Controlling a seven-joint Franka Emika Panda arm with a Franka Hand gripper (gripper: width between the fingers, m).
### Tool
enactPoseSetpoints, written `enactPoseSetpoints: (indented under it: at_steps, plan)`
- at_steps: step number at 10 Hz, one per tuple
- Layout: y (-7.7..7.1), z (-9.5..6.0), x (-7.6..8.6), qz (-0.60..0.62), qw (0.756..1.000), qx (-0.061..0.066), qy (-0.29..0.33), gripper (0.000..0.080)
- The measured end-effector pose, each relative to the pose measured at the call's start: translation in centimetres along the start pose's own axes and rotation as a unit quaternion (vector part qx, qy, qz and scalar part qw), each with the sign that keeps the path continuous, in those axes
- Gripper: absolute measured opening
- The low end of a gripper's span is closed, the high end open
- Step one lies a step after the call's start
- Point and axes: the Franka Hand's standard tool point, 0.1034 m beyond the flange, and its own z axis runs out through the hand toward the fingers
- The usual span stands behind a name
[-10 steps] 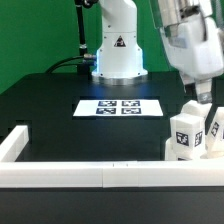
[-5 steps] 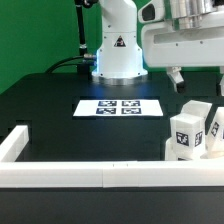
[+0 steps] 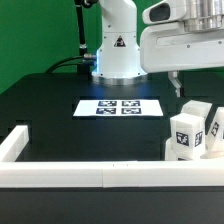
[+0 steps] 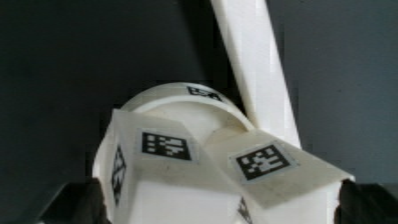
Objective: Assemble stool
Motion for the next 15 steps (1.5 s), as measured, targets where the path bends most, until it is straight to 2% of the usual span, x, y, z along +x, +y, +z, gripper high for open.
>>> enactPoseSetpoints:
  at_steps: [2, 4, 5, 6, 8, 9, 10, 11, 12, 13, 15]
  plan:
    - [0.2, 0.0, 0.1, -0.079, 0.997, -0.005, -0.001, 0.0649]
    - [0.4, 0.3, 0.2, -0.260, 0.965, -0.024, -0.025, 0.0649]
    - [0.0, 0.3, 0.3, -0.316, 0.948, -0.028, -0.036, 0.0649]
    - [0.2, 0.1, 0.7, -0.337, 0.941, -0.028, -0.019, 0.0649]
    - [0.8, 0.2, 0.7, -0.395, 0.918, -0.035, -0.024, 0.0649]
    - [1.1, 0.1, 1.0, -0.442, 0.896, -0.039, -0.025, 0.0649]
    - [1.7, 0.2, 1.6, -0.509, 0.859, -0.047, -0.022, 0.0649]
    - [2.1, 0.6, 1.8, -0.522, 0.851, -0.050, -0.025, 0.0649]
    - [2.1, 1.0, 1.7, -0.519, 0.853, -0.050, -0.028, 0.0649]
    - [2.0, 1.3, 1.4, -0.501, 0.864, -0.050, -0.030, 0.0649]
    - [1.7, 1.9, 1.0, -0.490, 0.869, -0.051, -0.034, 0.0649]
